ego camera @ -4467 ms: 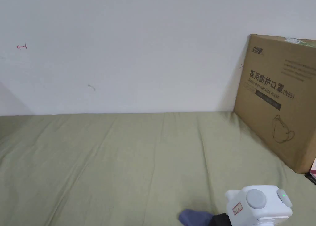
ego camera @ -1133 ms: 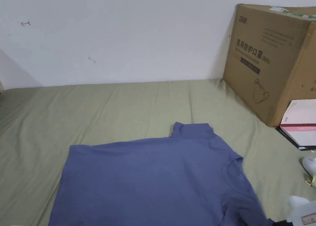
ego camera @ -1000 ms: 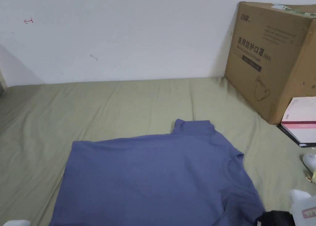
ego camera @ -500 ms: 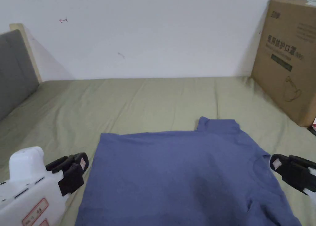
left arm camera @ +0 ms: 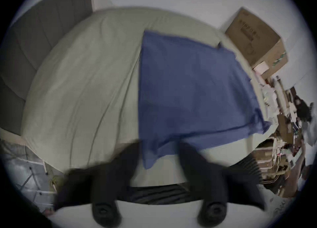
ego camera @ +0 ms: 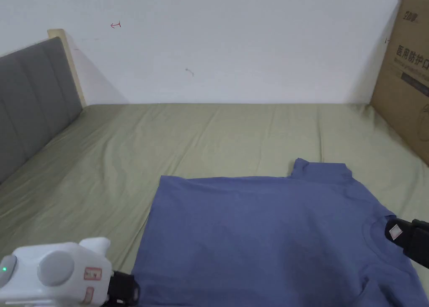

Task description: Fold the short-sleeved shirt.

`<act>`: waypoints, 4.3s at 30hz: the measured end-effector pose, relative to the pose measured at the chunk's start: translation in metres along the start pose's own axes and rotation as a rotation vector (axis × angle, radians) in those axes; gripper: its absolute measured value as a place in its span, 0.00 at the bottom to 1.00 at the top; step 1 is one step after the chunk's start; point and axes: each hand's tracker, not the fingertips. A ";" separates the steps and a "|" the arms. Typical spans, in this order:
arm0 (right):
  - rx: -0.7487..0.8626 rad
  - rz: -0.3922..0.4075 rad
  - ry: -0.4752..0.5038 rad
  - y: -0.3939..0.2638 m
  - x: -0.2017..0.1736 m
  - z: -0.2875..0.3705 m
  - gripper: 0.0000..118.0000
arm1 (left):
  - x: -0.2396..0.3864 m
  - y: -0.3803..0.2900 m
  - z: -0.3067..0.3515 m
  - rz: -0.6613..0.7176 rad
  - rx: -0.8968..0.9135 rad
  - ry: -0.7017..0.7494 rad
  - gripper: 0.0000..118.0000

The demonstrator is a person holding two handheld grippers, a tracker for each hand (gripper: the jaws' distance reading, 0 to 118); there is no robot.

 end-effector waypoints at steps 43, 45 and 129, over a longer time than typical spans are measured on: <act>-0.657 0.090 -0.280 -0.076 0.129 -0.038 0.05 | 0.013 -0.047 0.003 0.002 0.160 -0.038 0.05; -0.635 0.097 -0.267 -0.074 0.128 -0.030 0.05 | 0.012 -0.049 0.007 -0.002 0.165 -0.047 0.05; -0.107 -0.290 -0.011 -0.010 0.076 -0.032 0.00 | 0.009 0.065 -0.135 0.056 0.044 0.102 1.00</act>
